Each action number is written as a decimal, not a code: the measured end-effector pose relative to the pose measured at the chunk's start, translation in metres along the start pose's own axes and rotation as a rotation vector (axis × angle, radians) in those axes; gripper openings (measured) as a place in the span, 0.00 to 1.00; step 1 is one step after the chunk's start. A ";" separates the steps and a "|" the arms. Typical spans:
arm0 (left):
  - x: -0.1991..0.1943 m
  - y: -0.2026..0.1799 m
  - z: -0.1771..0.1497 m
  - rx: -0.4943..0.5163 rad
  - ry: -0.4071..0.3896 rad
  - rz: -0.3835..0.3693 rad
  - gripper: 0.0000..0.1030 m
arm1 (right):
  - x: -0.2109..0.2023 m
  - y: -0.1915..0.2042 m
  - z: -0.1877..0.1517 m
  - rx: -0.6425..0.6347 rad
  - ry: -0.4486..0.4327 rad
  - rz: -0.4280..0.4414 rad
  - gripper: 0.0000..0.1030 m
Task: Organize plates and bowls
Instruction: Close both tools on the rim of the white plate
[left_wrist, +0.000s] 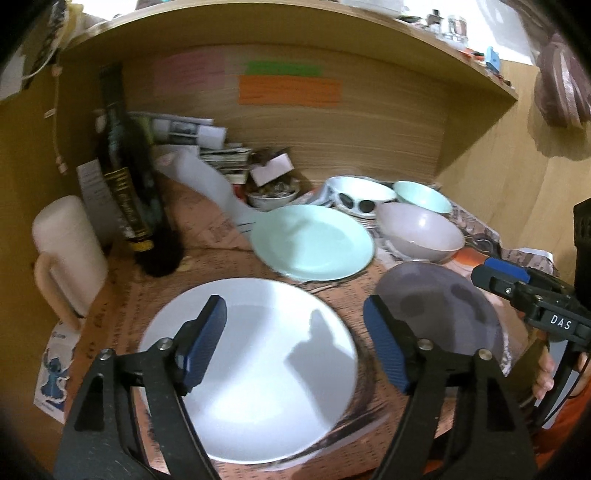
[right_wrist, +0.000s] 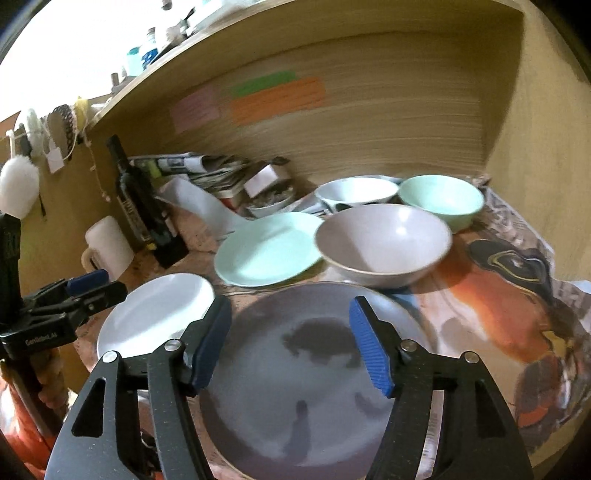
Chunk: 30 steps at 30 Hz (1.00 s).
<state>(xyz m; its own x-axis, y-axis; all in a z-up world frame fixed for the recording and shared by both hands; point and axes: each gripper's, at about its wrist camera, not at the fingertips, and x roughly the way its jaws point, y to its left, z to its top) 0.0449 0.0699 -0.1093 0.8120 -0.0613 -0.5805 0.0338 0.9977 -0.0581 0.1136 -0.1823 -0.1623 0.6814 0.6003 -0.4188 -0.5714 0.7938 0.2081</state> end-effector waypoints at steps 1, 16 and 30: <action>-0.001 0.006 -0.001 -0.004 0.000 0.008 0.75 | 0.004 0.005 0.000 -0.007 0.007 0.005 0.61; 0.016 0.085 -0.036 -0.093 0.091 0.086 0.76 | 0.065 0.066 -0.005 -0.120 0.157 0.061 0.61; 0.033 0.116 -0.061 -0.147 0.152 0.054 0.58 | 0.109 0.088 -0.008 -0.153 0.306 0.067 0.47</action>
<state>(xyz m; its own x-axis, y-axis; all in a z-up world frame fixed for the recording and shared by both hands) 0.0407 0.1819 -0.1846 0.7124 -0.0226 -0.7014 -0.1013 0.9857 -0.1347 0.1342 -0.0479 -0.1963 0.4847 0.5750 -0.6592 -0.6881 0.7159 0.1185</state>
